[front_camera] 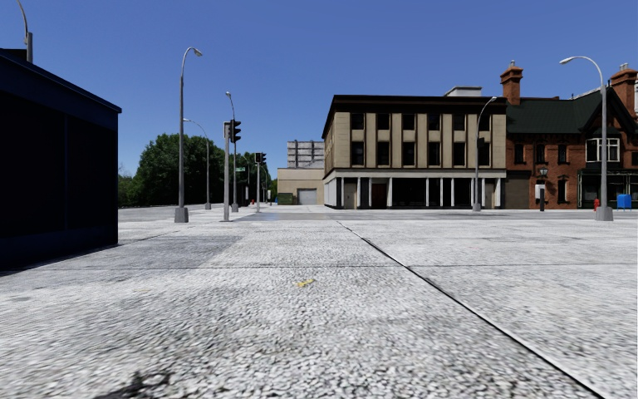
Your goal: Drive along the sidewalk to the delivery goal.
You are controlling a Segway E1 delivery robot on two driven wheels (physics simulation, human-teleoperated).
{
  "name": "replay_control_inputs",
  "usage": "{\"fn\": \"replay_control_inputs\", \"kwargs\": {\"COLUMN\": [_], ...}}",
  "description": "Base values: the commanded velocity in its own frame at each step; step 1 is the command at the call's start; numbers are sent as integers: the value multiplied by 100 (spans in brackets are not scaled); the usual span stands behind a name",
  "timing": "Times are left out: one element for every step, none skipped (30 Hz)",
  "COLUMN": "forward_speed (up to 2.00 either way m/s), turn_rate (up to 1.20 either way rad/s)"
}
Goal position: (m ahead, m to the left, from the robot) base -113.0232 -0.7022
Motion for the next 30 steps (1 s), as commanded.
{"fn": "replay_control_inputs", "kwargs": {"forward_speed": [0, 0, 0, 0, 0, 0, 0, 0, 0, 0, 0, 0, 9, 9, 20, 24, 24, 27, 29, 31, 39, 39, 45, 49, 50, 50, 50, 50, 50, 50], "turn_rate": [0, 0, 0, 0, 0, 0, 0, 0, 0, 0, 0, 0, 0, 0, 0, 0, 0, 0, -4, -5, -6, -6, -7, -7, -7, -7, -8, -9, -9, -15]}}
